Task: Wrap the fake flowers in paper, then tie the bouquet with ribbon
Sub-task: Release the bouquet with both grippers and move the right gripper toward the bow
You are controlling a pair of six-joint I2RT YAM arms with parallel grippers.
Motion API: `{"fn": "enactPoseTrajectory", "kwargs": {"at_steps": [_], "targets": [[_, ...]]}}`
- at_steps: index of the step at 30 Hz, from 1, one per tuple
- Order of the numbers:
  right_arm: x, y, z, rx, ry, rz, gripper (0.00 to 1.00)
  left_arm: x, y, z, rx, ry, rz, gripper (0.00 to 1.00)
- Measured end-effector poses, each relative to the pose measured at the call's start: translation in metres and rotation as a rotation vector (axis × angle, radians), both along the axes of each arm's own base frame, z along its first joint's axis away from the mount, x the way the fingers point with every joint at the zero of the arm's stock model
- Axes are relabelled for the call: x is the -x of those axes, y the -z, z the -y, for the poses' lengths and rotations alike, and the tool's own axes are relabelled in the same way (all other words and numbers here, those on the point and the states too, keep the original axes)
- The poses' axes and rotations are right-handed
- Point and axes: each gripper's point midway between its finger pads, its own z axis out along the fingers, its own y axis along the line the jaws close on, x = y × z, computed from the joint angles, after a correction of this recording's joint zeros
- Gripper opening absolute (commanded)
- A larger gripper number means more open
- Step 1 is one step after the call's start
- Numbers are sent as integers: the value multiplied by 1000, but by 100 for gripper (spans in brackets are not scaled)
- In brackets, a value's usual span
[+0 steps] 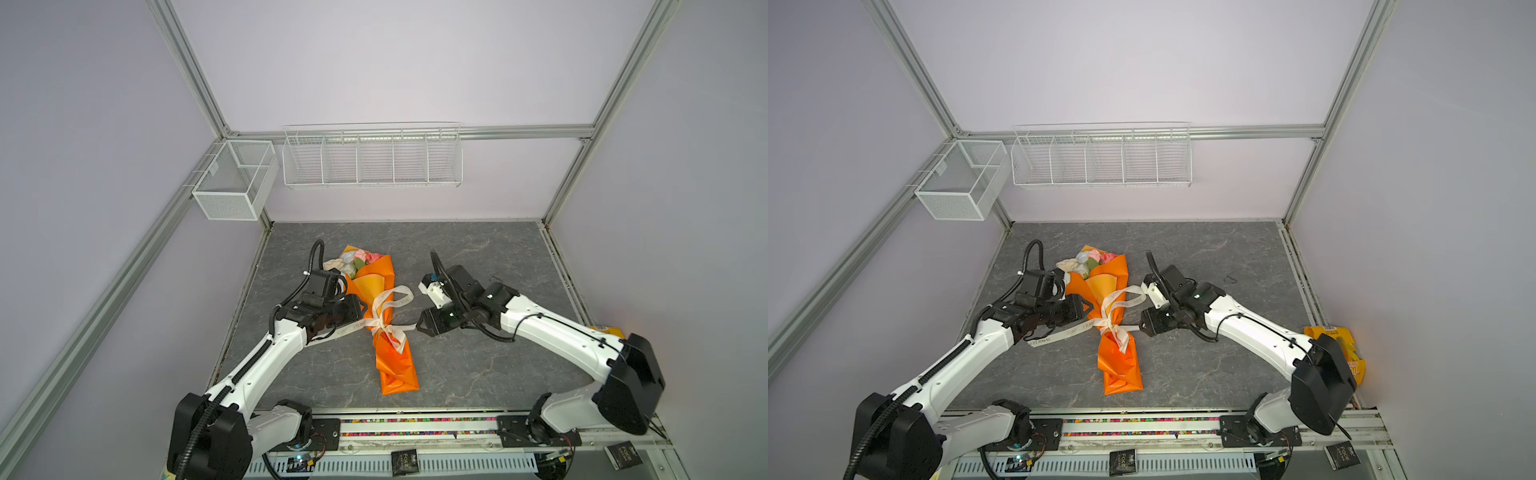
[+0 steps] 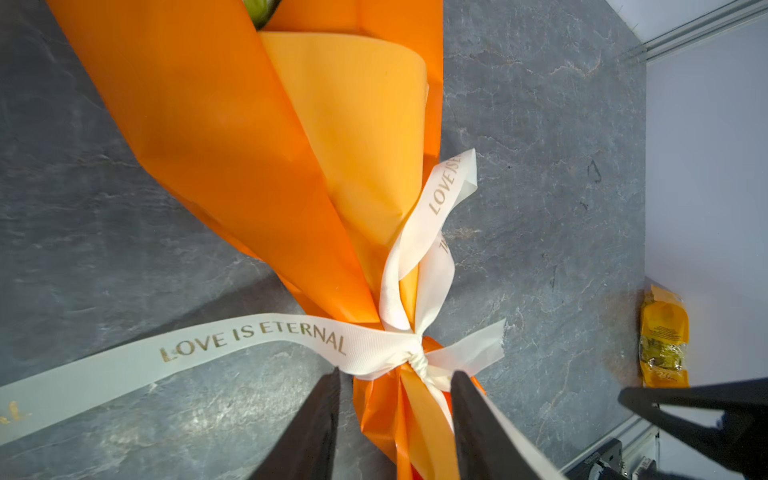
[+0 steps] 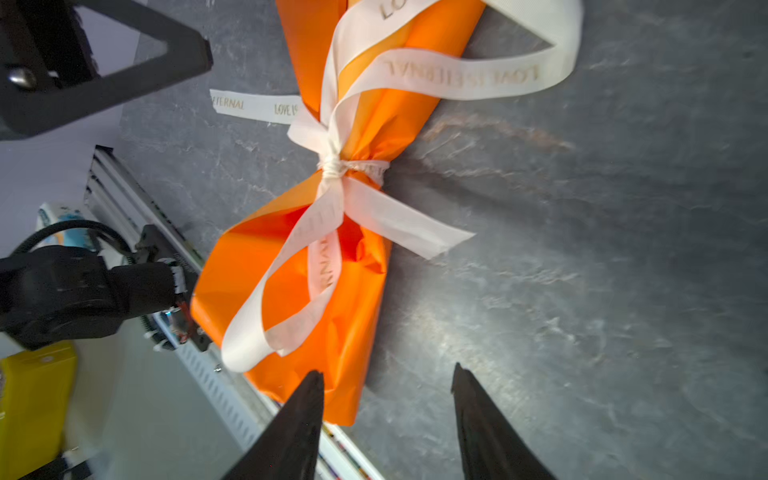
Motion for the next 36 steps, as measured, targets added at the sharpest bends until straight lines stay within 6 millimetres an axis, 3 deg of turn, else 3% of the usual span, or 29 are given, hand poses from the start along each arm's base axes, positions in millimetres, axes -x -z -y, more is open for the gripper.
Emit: {"fn": "enactPoseTrajectory", "kwargs": {"at_steps": [5, 8, 12, 15, 18, 21, 23, 25, 31, 36], "targets": [[-2, 55, 9, 153, -245, 171, 52, 0, 11, 3, 17, -1, -26, 48], [-16, 73, 5, 246, -390, 253, 51, -6, 20, 3, 8, -9, -49, 48], [-29, 82, -7, 295, -556, 327, 47, -23, 23, -1, -4, -34, -66, 48], [-39, 82, -4, 347, -614, 388, 46, -41, 16, 0, -11, -29, -47, 48], [-56, 78, 13, 380, -578, 404, 45, -52, 10, 3, -24, -9, -26, 48], [-79, 72, 41, 422, -483, 418, 44, -53, 11, 2, -41, 2, -19, 48], [-84, 71, 49, 424, -463, 415, 40, -52, 14, 0, -53, 8, -25, 48], [-80, 75, 44, 404, -488, 389, 40, -53, 20, -1, -65, 13, -41, 47], [-50, 91, 3, 300, -619, 318, 40, -55, 40, -3, -81, 16, -93, 47], [-29, 104, -23, 286, -705, 312, 44, -56, 46, -1, -72, 26, -104, 46]]}}
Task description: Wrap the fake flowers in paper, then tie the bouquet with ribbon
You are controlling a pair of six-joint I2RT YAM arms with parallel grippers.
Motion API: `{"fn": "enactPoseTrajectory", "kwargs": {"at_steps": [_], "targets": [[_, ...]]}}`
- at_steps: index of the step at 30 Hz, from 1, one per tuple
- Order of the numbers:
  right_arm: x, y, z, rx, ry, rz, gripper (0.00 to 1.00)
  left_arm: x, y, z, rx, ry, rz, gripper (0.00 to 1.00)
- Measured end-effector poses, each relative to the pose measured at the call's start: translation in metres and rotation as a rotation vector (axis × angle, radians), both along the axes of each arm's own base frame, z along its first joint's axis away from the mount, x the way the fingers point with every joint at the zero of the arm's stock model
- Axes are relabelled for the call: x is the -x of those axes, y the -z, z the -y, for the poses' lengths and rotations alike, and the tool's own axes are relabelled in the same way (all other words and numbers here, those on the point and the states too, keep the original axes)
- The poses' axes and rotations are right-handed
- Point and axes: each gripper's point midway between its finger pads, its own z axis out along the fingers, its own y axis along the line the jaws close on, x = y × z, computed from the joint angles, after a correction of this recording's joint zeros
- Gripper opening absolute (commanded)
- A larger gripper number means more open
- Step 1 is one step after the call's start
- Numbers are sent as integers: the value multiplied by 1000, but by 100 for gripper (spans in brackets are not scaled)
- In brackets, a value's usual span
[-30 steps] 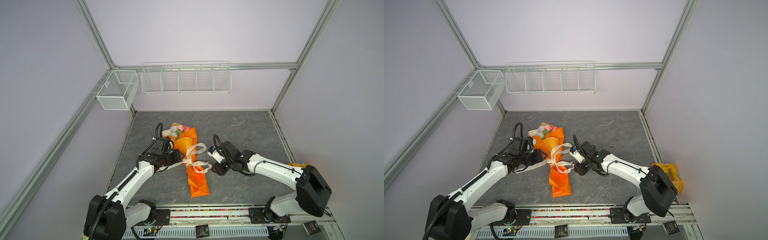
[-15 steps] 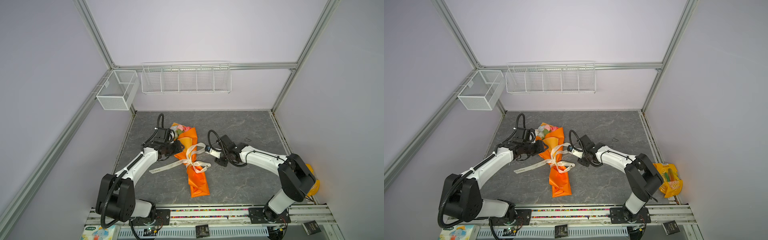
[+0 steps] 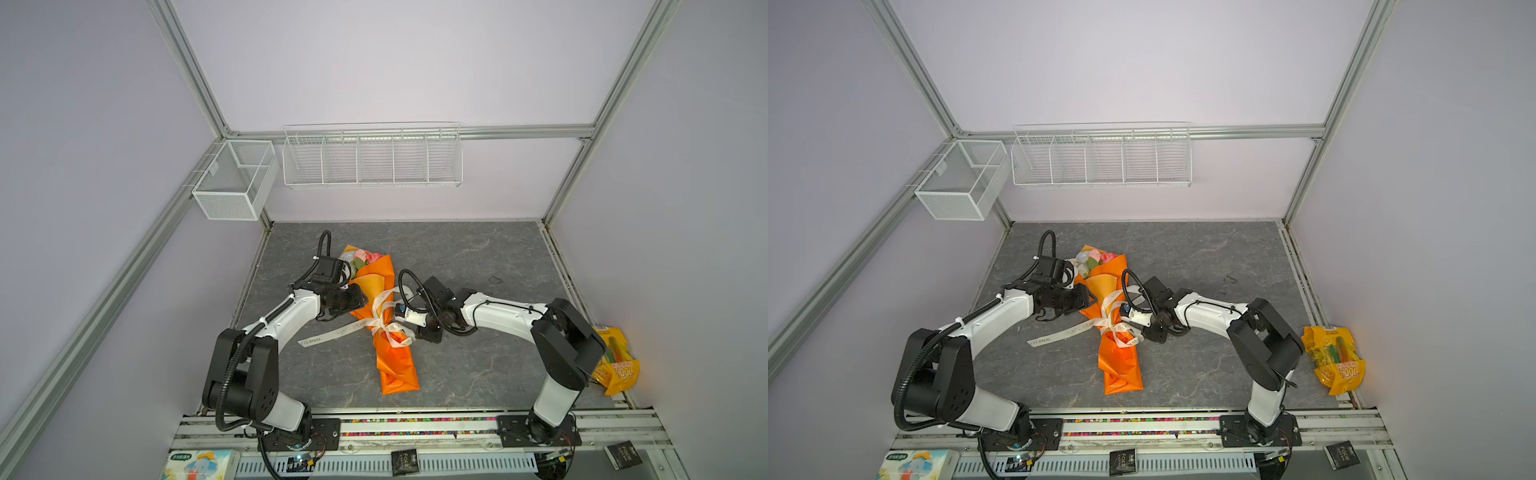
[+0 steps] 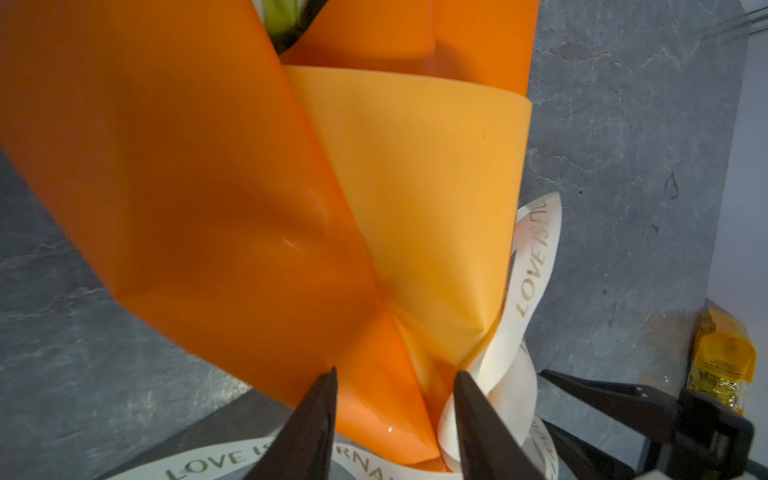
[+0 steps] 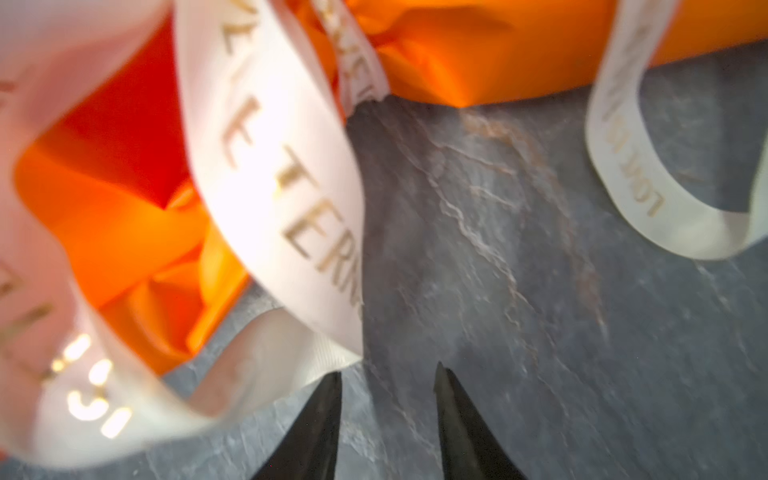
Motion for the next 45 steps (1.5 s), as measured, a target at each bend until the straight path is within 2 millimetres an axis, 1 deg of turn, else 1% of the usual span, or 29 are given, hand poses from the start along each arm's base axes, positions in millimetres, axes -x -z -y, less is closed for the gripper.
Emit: {"fn": "enactPoseTrajectory", "kwargs": {"at_steps": [2, 4, 5, 7, 9, 11, 13, 15, 17, 19, 21, 22, 23, 25, 28, 31, 33, 35, 38, 40, 42, 43, 45], "targets": [[6, 0, -3, -31, -12, -4, 44, 0, 1, 1, 3, 6, -2, 46], [14, -5, -4, -67, -26, -20, 43, 0, 2, 2, 5, 11, -2, 45], [18, -10, -4, -85, -31, -27, 42, 0, 2, 2, 6, 12, -4, 45], [24, -24, -7, -137, -37, -38, 41, 0, 1, 3, 13, 17, -3, 45], [28, -37, -10, -184, -33, -38, 38, 0, 0, 4, 19, 21, 2, 45], [33, -45, -10, -221, -20, -44, 37, 0, -4, 5, 25, 24, 11, 45], [36, -48, -7, -236, 21, -63, 43, 1, -15, 7, 40, 36, 40, 45], [31, -49, -3, -246, 112, -89, 43, 2, -30, 9, 55, 54, 84, 46], [17, -51, 7, -273, 266, -139, 48, 6, -51, 14, 64, 89, 155, 45], [-5, -54, 25, -321, 476, -217, 47, 16, -75, 26, 72, 153, 240, 44], [-20, -54, 39, -362, 652, -310, 47, 30, -94, 41, 83, 229, 306, 43], [-24, -52, 44, -378, 736, -365, 49, 36, -100, 48, 88, 265, 330, 43], [-25, -51, 45, -391, 787, -413, 50, 41, -104, 53, 94, 292, 344, 43], [-17, -44, 38, -419, 852, -519, 51, 47, -107, 57, 94, 323, 361, 43], [-2, -29, 25, -410, 889, -656, 52, 51, -103, 55, 89, 332, 361, 42], [7, -16, 15, -379, 900, -729, 51, 54, -101, 54, 85, 336, 356, 42], [9, -11, 10, -362, 894, -747, 48, 54, -102, 54, 84, 338, 359, 42], [10, -7, 4, -355, 886, -761, 40, 55, -102, 53, 81, 343, 361, 42], [12, -3, 1, -351, 888, -773, 23, 57, -101, 53, 74, 349, 356, 42], [10, -8, 1, -360, 896, -765, 11, 58, -99, 51, 69, 349, 347, 42], [9, -17, 3, -370, 895, -739, 8, 58, -96, 49, 53, 338, 340, 42], [8, -27, 4, -385, 891, -722, 7, 57, -95, 46, 40, 330, 340, 42], [7, -54, 2, -433, 860, -684, 7, 54, -94, 43, 20, 311, 343, 42]]}}
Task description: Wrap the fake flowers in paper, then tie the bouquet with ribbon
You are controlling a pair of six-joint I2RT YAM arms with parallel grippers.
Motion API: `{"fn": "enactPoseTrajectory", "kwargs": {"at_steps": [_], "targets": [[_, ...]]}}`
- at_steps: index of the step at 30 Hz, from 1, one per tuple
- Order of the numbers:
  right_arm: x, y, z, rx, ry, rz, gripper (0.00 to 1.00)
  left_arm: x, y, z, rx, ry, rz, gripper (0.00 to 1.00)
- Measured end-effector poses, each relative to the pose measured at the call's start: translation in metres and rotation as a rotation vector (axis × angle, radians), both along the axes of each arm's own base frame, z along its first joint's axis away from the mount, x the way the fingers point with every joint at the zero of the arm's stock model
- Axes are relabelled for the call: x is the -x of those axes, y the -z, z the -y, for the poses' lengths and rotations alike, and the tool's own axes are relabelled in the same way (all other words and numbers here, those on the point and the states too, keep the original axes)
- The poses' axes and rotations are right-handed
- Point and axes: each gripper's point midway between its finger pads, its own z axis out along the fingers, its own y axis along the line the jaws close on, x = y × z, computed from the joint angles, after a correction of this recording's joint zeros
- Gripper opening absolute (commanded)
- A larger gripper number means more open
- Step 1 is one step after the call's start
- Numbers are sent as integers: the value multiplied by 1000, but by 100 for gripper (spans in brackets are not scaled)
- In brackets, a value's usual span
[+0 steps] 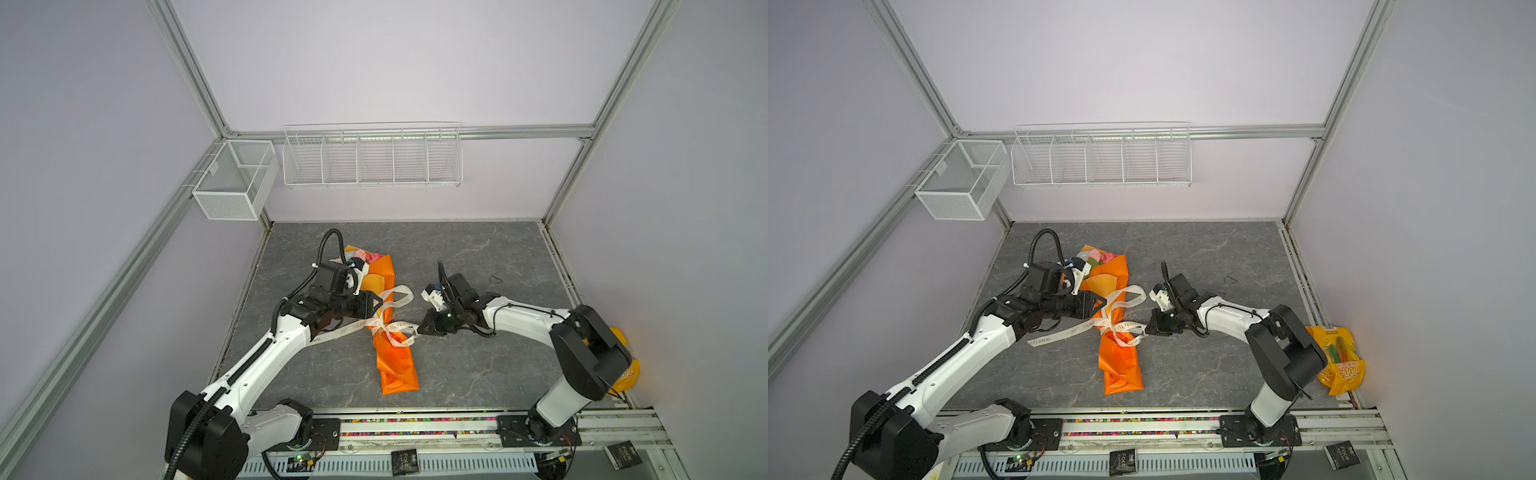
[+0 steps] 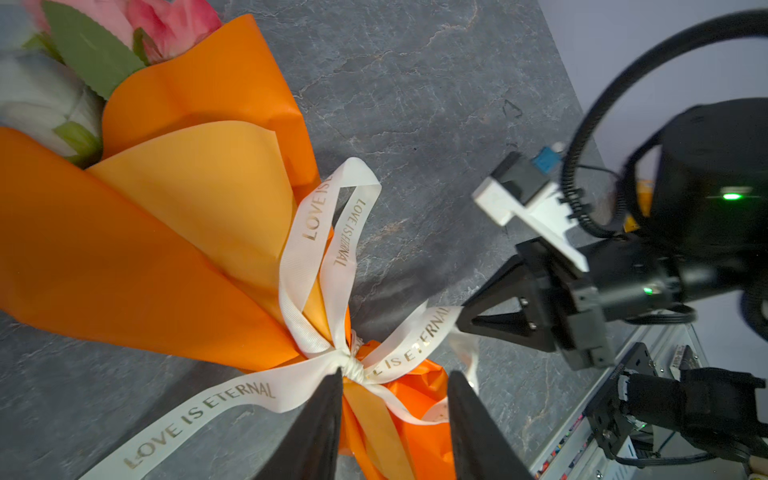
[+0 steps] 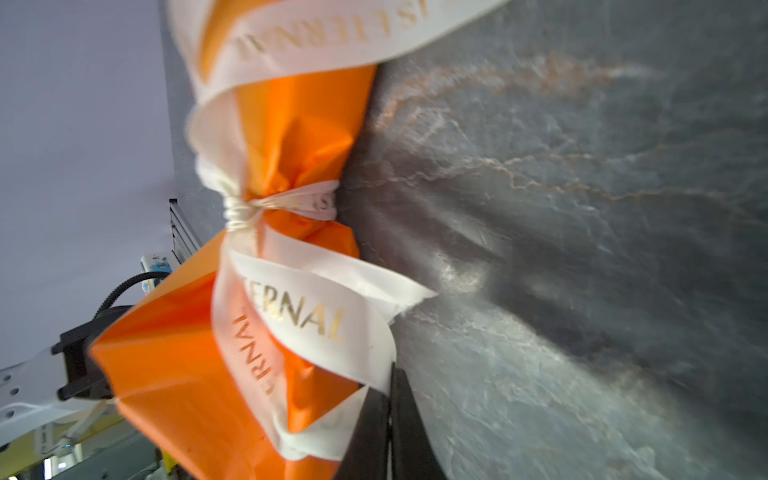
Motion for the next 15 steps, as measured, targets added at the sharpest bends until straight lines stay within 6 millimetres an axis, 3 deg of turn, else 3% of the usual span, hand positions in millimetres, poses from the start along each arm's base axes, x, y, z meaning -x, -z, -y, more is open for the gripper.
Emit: {"fn": "enactPoseTrajectory", "kwargs": {"at_steps": [4, 7, 11, 15], "targets": [[3, -71, -24, -102, -82, 139, 10, -6, 1, -7, -21, -59, 7, 43], [20, -99, -54, -136, -200, 181, 16, -11, 2, -13, -31, -108, 4, 43], [54, -92, -85, -101, -354, 158, 25, -15, 3, -19, -35, -154, -1, 44], [84, -68, -87, -14, -459, 103, 27, -17, 3, -21, -24, -180, -7, 44]]}}
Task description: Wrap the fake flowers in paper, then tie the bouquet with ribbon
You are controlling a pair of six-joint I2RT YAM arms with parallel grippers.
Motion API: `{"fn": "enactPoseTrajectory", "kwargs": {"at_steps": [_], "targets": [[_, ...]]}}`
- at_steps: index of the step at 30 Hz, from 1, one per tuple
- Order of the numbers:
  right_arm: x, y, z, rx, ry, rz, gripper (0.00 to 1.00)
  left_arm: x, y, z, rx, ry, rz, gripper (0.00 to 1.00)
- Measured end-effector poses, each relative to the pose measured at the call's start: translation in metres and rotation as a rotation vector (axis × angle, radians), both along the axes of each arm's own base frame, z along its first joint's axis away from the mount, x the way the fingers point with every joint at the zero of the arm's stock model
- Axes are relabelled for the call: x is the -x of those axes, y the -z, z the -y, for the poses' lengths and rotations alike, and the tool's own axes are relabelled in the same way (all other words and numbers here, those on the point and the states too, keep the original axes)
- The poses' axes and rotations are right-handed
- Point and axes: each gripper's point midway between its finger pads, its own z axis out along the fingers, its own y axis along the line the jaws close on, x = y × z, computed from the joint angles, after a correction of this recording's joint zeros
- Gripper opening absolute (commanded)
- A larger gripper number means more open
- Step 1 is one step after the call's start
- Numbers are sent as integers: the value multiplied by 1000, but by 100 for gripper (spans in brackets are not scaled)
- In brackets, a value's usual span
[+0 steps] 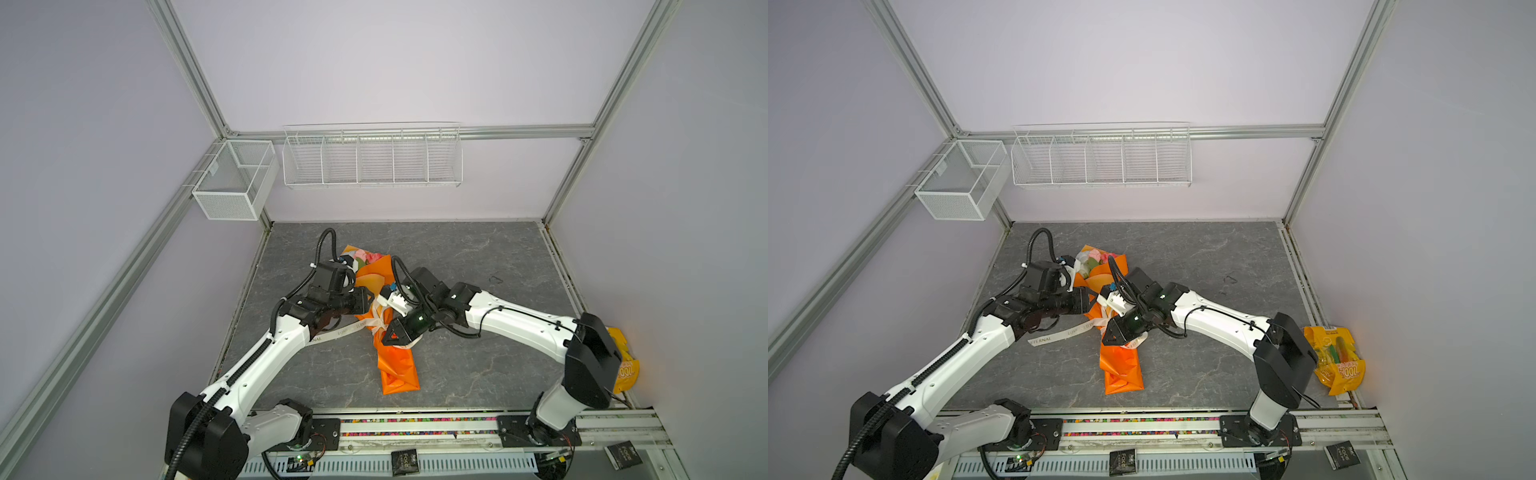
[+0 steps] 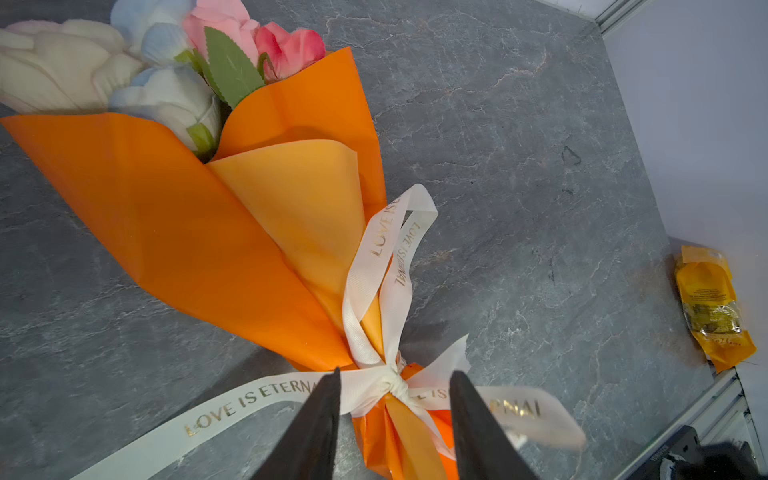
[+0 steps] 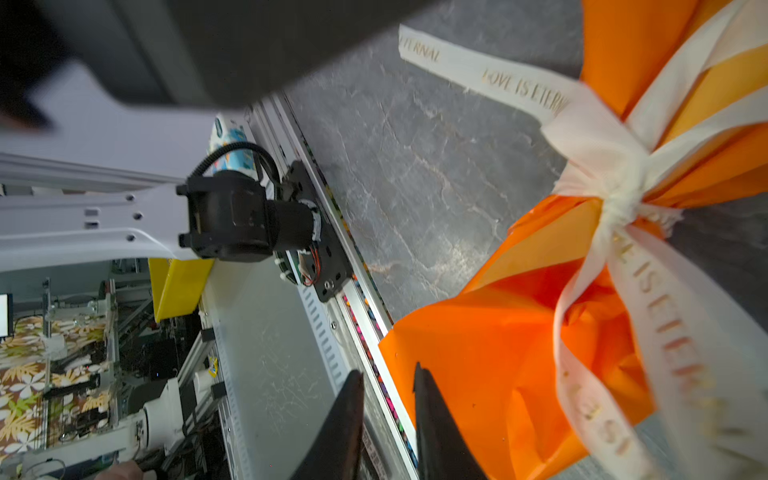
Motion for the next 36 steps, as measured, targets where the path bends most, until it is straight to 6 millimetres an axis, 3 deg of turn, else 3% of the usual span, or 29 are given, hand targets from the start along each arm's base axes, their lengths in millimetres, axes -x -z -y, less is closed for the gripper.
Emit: {"fn": "enactPoseTrajectory", "kwargs": {"at_steps": [2, 5, 8, 10, 14, 17, 19, 22, 26, 36], "targets": [[8, 4, 5, 42, -32, -4, 31, 0, 1, 2, 17, 6, -1, 45], [5, 4, 17, 85, -22, 41, 31, 2, 0, 13, 60, 55, -11, 45], [-17, -6, 45, 74, 90, 82, 33, 6, -4, 28, 110, 134, -10, 41], [-44, -9, 80, 53, 242, 83, 33, 14, -4, 39, 115, 214, -4, 38], [-92, 24, 158, 111, 563, 13, 35, 49, -4, 82, 40, 471, -7, 40], [-93, 56, 192, 179, 693, -74, 35, 75, -3, 117, -37, 647, -18, 46], [-92, 68, 206, 199, 756, -117, 36, 85, 8, 131, -118, 718, -41, 47], [-95, 71, 220, 192, 829, -139, 36, 95, 38, 143, -283, 793, -100, 49], [-102, 60, 221, 150, 861, -115, 37, 94, 76, 146, -476, 843, -191, 51], [-103, 62, 219, 123, 884, -125, 37, 78, 114, 151, -730, 889, -257, 52]]}}
